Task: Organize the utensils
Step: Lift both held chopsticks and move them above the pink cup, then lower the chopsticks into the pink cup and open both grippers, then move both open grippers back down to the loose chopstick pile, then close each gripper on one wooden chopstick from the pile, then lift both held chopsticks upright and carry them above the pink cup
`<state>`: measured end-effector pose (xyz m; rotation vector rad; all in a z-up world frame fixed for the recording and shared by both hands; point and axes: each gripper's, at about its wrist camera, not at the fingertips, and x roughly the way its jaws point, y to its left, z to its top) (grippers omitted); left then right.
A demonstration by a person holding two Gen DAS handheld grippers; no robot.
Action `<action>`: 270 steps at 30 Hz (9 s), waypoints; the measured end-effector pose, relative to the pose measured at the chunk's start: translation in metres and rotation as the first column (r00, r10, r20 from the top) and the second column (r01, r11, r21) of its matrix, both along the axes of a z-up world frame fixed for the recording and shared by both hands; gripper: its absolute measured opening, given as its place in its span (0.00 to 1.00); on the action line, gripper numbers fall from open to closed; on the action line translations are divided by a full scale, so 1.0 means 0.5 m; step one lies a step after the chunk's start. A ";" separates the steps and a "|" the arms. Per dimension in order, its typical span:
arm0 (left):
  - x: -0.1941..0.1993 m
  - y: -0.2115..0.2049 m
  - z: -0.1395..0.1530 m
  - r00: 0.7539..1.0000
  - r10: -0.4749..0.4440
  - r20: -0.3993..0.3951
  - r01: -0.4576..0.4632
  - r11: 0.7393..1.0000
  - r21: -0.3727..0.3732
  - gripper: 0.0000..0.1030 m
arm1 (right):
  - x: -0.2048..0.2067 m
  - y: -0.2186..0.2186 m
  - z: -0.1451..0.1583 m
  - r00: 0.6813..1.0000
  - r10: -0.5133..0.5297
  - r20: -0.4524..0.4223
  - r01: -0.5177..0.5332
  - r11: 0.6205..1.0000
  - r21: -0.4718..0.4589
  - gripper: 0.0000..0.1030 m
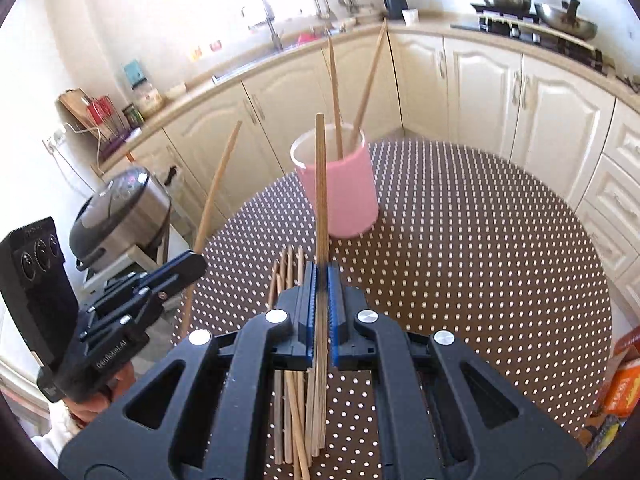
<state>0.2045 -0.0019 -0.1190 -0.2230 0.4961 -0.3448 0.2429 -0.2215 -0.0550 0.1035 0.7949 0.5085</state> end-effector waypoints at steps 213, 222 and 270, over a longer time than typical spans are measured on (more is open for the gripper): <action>0.095 0.019 -0.188 0.878 0.247 -0.409 -0.066 0.911 0.407 0.61 | 0.065 0.135 -0.243 0.995 0.009 -0.101 -0.041 0.947 -0.318 0.35; 0.103 0.019 -0.188 0.884 0.241 -0.402 -0.063 0.911 0.408 0.61 | 0.080 0.167 -0.241 0.988 0.056 -0.143 -0.100 0.940 -0.326 0.35; 0.046 0.044 -0.035 0.986 0.094 -0.137 -0.083 0.993 0.081 0.05 | 0.030 0.060 -0.060 0.993 0.119 -0.022 -0.120 0.989 -0.081 0.06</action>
